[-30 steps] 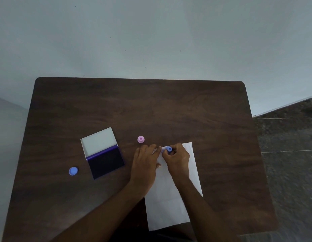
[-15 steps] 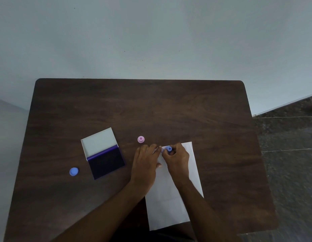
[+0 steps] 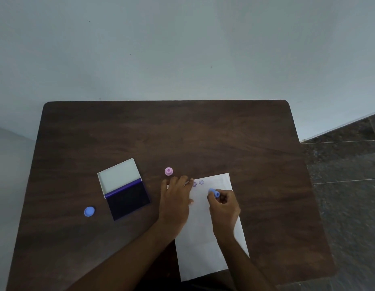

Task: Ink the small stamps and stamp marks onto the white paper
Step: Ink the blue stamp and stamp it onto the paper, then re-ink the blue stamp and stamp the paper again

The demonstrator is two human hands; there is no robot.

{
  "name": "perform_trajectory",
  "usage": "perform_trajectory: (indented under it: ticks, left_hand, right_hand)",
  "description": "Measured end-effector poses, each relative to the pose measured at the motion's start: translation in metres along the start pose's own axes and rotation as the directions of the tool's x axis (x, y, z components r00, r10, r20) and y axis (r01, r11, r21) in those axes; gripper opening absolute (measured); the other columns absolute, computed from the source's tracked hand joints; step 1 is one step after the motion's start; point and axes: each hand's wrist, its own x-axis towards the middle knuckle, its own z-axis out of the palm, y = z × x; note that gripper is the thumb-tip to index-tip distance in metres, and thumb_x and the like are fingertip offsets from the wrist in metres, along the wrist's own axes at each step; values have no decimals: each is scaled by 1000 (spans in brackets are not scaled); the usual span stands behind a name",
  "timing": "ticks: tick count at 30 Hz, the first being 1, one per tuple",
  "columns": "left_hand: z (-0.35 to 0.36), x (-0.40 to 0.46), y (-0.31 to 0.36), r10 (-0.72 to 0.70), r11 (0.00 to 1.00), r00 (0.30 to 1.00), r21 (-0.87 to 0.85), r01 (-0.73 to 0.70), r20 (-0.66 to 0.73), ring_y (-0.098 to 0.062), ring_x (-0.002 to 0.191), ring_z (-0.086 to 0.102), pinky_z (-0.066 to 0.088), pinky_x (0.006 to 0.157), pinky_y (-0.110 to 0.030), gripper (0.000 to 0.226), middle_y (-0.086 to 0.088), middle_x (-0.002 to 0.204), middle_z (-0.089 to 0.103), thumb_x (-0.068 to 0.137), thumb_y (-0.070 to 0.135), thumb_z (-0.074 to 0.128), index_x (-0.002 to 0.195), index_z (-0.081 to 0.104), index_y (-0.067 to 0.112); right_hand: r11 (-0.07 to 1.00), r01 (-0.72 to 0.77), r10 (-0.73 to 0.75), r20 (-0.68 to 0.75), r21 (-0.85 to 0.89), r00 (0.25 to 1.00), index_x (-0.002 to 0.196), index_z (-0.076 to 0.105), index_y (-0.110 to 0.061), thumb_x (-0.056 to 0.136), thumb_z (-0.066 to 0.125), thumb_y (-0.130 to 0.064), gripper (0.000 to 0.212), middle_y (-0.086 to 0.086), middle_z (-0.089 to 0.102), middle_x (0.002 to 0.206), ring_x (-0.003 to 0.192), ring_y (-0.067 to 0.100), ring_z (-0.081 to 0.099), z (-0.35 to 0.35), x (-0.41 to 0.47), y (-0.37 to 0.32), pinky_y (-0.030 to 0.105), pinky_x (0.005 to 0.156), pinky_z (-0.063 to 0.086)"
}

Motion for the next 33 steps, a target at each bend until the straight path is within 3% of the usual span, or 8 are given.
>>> perform_trajectory:
  ticks: [9, 14, 18, 21, 24, 26, 29, 33]
  left_hand:
    - [0, -3, -9, -6, 1000, 1000, -27, 5, -19, -14, 124, 53, 30, 109, -37, 63, 8, 137, 57, 79, 53, 69, 135, 52, 29]
    - [-5, -12, -22, -137, 942, 982, -290, 171, 133, -17, 127, 48, 26, 112, -30, 53, -5, 142, 51, 91, 38, 62, 136, 49, 14]
    - [-22, -37, -48, -94, 923, 982, -384, 25, -162, -16, 112, 54, 45, 98, -36, 32, 4, 119, 63, 87, 39, 63, 117, 63, 27]
    - [-47, -40, -61, -347, 835, 876, -315, 451, 334, -22, 123, 47, 34, 107, -40, 49, -2, 134, 52, 83, 34, 71, 127, 52, 24]
    - [-46, -64, -84, -367, 720, 755, -348, 601, 543, -24, 124, 47, 32, 109, -39, 53, -8, 136, 50, 82, 29, 72, 129, 50, 18]
    - [-49, -73, -87, -443, 721, 830, -415, 554, 338, -13, 116, 54, 39, 102, -22, 37, 2, 125, 59, 86, 30, 68, 121, 57, 28]
    - [-56, -110, -102, -319, 712, 947, -669, 212, -40, 4, 99, 58, 41, 84, -5, 21, 24, 104, 61, 92, 33, 59, 109, 62, 44]
    - [-51, -126, -120, -391, 670, 919, -699, 251, -46, -1, 102, 58, 42, 88, -9, 22, 18, 105, 62, 93, 27, 59, 114, 66, 31]
  right_hand:
    - [1000, -13, 12, 97, 6, 995, 93, 65, -23, 78, 74, -36, 22, -3, 72, 91, 71, 16, 66, 7, -9, -7, 38, 68, 61]
    - [1000, 4, 1, 219, -25, 976, 104, 67, -17, 79, 73, -39, 33, -1, 72, 99, 77, 18, 67, 14, -13, -20, 28, 69, 60]
    - [997, 64, -50, 317, -33, 947, 102, 70, -14, 81, 72, -34, 30, 2, 73, 90, 65, 14, 66, 20, -24, -37, 9, 50, 47]
    - [992, 121, -121, 400, 24, 908, 96, 74, -15, 82, 72, -31, 21, -1, 73, 76, 55, 6, 63, 24, -38, -50, 8, 48, 45]
    - [982, 157, -187, 485, 102, 854, 98, 74, -17, 82, 72, -26, 19, -4, 73, 77, 61, 7, 66, 30, -52, -59, 12, 54, 50]
    - [979, 158, -203, 544, 129, 814, 101, 73, -20, 81, 73, -26, 21, -6, 74, 86, 75, 8, 69, 38, -61, -65, 15, 62, 54]
    - [980, 174, -199, 606, 101, 770, 102, 71, -24, 80, 72, -31, 23, -9, 72, 90, 82, 6, 68, 51, -72, -74, 14, 66, 54]
    - [980, 183, -184, 669, 72, 720, 105, 70, -27, 80, 72, -34, 25, -15, 72, 85, 77, 8, 70, 71, -83, -81, 25, 73, 58]
